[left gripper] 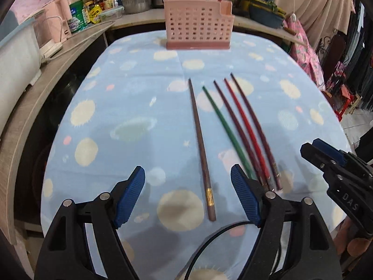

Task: Organize utensils
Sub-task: 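Move both open tools back down to the chopstick row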

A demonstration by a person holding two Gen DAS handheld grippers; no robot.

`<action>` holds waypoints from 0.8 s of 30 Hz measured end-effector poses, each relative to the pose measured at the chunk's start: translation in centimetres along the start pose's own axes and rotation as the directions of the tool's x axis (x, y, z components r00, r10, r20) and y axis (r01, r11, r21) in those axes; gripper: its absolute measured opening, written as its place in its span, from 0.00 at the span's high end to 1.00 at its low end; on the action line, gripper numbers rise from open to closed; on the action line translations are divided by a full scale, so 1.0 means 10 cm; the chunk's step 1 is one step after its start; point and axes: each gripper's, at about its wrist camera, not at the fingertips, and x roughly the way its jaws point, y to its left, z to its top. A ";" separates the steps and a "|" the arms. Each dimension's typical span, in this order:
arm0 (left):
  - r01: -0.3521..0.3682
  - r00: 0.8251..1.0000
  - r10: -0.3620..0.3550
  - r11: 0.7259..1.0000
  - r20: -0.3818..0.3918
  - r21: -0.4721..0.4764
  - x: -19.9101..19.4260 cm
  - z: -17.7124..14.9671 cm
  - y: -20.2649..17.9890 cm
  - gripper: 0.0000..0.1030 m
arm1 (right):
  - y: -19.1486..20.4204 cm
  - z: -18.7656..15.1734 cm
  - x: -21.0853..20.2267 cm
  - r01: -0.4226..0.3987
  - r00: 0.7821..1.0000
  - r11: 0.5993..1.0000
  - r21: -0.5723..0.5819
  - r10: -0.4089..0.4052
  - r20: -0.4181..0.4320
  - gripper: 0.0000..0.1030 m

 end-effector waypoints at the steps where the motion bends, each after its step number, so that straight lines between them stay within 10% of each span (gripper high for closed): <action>1: 0.001 1.000 -0.001 1.000 -0.005 -0.002 0.03 -0.04 -0.01 0.30 | 0.01 -0.04 0.01 0.001 1.000 1.000 -0.002 -0.001 -0.006 0.66; 24: -0.021 0.998 0.020 1.000 -0.056 -0.013 0.29 -0.34 -0.07 0.36 | 0.17 -0.33 0.24 -0.017 0.996 1.000 -0.026 0.015 -0.091 0.76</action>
